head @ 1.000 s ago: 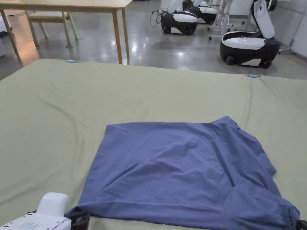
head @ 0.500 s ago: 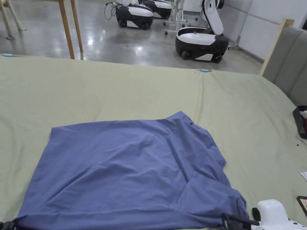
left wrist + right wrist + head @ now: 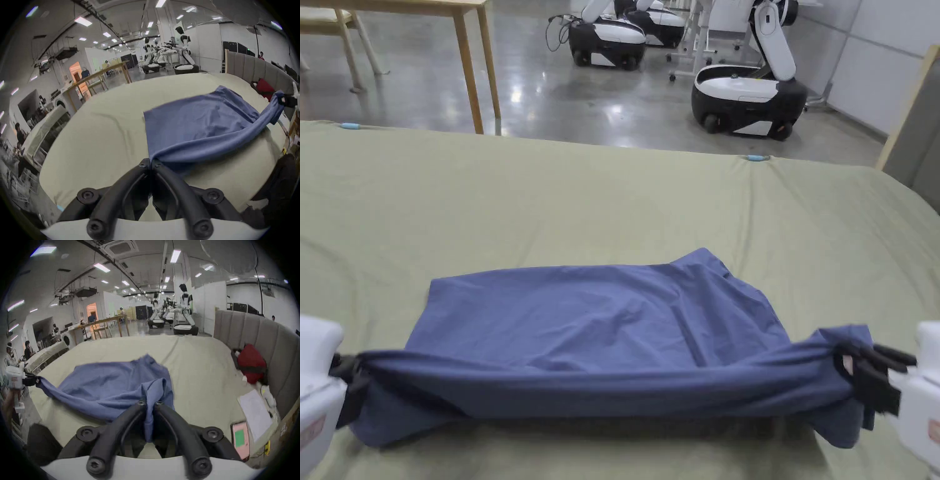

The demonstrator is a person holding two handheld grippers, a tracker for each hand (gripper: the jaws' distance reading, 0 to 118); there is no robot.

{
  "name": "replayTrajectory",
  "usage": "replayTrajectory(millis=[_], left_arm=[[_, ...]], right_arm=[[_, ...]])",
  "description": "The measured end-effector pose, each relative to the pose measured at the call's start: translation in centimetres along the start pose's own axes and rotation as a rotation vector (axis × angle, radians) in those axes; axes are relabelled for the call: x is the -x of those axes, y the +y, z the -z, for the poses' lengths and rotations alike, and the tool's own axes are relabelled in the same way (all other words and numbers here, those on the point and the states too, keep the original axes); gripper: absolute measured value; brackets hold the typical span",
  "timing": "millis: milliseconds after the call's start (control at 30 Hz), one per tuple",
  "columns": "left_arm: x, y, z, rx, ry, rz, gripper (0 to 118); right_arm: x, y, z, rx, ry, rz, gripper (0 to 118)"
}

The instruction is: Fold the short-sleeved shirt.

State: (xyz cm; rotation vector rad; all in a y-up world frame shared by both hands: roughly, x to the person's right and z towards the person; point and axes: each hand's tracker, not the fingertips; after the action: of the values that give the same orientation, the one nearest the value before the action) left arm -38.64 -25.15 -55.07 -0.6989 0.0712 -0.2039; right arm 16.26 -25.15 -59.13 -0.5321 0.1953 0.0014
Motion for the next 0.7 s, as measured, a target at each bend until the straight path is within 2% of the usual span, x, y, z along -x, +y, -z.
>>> replayTrajectory(millis=[100,133,267,367,400,433,467,500,533,600,700], left_arm=[[0.4,3.1,5.2,0.032,-0.010,-0.014,0],[0.3,3.8,7.4,0.096,-0.019,-0.016,0],[-0.4,4.8,13.7,0.206,-0.018,0.000,0],[-1.8,4.3,15.0,0.233,-0.020,0.027,0],[-1.9,4.2,14.7,0.229,-0.023,0.031,8],[-2.2,4.0,13.6,0.210,-0.031,0.033,23],[-2.1,3.8,12.4,0.176,-0.049,0.017,56],[-2.0,3.5,10.9,0.139,-0.067,0.008,104],[-2.2,2.8,9.0,0.108,-0.073,0.022,118],[-2.7,1.4,4.3,-0.040,-0.053,0.047,117],[-3.5,-2.5,-0.7,-0.074,-0.061,-0.028,118]], right_arm=[[0.0,2.4,5.5,0.051,-0.058,-0.056,5],[0.1,2.7,7.6,0.083,-0.072,-0.063,5],[-0.2,2.0,14.2,0.192,-0.095,-0.041,5],[-0.4,1.0,16.5,0.254,-0.096,-0.039,5],[-0.3,0.7,16.1,0.248,-0.091,-0.050,14],[-0.4,0.6,15.3,0.236,-0.082,-0.062,38],[-0.4,0.6,14.4,0.224,-0.060,-0.063,70],[-0.3,0.6,13.0,0.212,-0.020,-0.061,103],[0.1,0.1,11.0,0.181,0.002,-0.071,111],[1.0,-0.9,6.9,0.089,0.018,-0.107,111],[2.8,-3.4,1.8,0.068,0.039,-0.127,110]])
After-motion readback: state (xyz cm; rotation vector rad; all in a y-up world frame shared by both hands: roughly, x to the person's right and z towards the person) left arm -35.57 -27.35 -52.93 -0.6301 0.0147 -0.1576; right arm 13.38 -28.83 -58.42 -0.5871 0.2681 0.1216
